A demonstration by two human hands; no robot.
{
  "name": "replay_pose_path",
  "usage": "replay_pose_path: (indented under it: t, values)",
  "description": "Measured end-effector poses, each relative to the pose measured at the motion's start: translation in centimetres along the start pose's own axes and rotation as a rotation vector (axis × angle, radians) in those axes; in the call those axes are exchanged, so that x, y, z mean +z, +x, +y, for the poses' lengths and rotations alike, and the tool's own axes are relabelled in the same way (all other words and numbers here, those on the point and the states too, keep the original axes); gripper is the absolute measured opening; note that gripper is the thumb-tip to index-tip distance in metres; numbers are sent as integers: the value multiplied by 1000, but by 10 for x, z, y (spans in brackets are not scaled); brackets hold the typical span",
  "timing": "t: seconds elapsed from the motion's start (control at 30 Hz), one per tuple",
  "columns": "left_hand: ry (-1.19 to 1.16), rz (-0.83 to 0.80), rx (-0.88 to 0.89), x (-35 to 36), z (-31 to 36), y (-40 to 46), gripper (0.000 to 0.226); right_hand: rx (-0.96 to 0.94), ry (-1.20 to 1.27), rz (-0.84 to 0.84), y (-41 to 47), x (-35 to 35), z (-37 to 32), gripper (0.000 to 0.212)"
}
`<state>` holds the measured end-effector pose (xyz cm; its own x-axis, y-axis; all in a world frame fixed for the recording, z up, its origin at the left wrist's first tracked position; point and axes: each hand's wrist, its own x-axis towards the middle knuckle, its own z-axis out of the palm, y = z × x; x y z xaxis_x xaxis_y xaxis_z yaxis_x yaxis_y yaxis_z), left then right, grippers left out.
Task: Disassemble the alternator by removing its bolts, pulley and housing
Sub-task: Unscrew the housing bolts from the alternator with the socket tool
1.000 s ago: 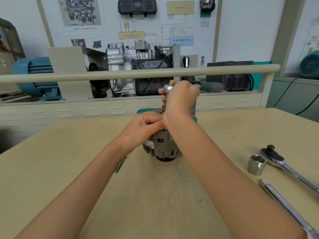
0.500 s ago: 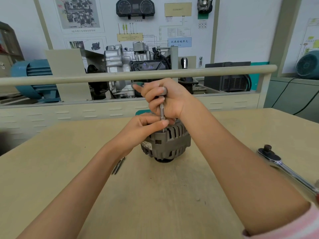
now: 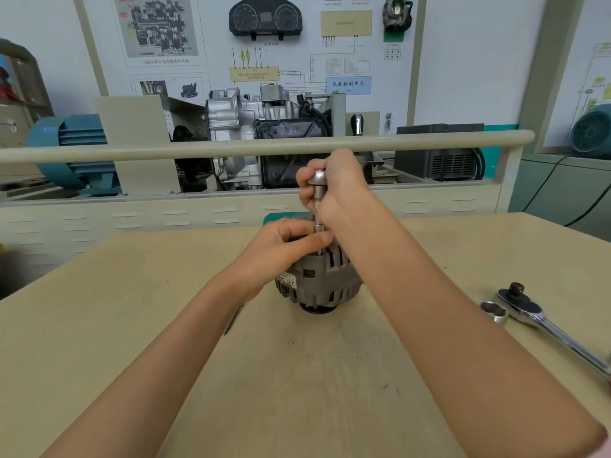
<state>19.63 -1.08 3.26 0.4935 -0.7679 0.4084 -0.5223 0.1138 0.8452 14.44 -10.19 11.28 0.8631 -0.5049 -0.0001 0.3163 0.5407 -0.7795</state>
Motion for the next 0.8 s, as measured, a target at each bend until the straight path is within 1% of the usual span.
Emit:
replay_pose_path:
  t: [0.1, 0.17, 0.23, 0.3, 0.33, 0.37, 0.4, 0.43, 0.47, 0.5, 0.53, 0.57, 0.6, 0.63, 0.67, 0.73, 0.8]
  values:
    - [-32, -48, 0, 0, 1, -1, 18, 280, -39, -254, 12, -6, -9, 30]
    - [-20, -31, -7, 0, 3, -1, 18, 437, -114, -444, 16, -6, -12, 28]
    - [-7, -22, -8, -2, 1, 0, 18, 510, -195, -567, 16, -5, -12, 28]
    - [-20, -24, -10, -1, 4, -1, 16, 518, -221, -619, 13, -3, -11, 24]
    - [-20, -25, -2, -2, 2, -1, 16, 484, -240, -604, 10, -2, -11, 22]
    - [-31, -11, 3, -2, 2, -1, 22, 420, -263, -558, 7, 0, -9, 22]
    - [-22, 4, 11, -1, 2, -2, 33, 324, -281, -476, 4, 3, -5, 23]
    - [-18, 21, 11, 0, 4, -3, 38, 198, -282, -353, 2, 6, 0, 26]
    - [-10, 34, 13, 0, 2, -3, 28, 44, -255, -206, 0, 9, 7, 25]
    - [7, 44, 12, 0, 1, -2, 19, -122, -197, -62, -2, 10, 14, 20]
    - [28, 47, 18, 0, 0, -1, 36, -266, -115, 59, -3, 11, 19, 14]
    - [39, 45, 14, 1, 1, -3, 49, -360, -22, 140, -3, 10, 22, 11]
    - [44, 48, 6, 1, -1, -3, 52, -395, 52, 175, -2, 9, 22, 13]
    - [47, 62, 1, 1, -1, -2, 47, -379, 81, 180, -1, 6, 20, 15]
    - [36, 71, -4, 3, 0, -2, 36, -328, 67, 165, -2, 4, 17, 17]
    - [-2, 69, -13, 4, 3, -1, 15, -167, -17, 61, -2, 2, 10, 18]
    - [-27, 37, -18, 4, 2, -1, 15, 29, -81, -102, 2, -1, 3, 27]
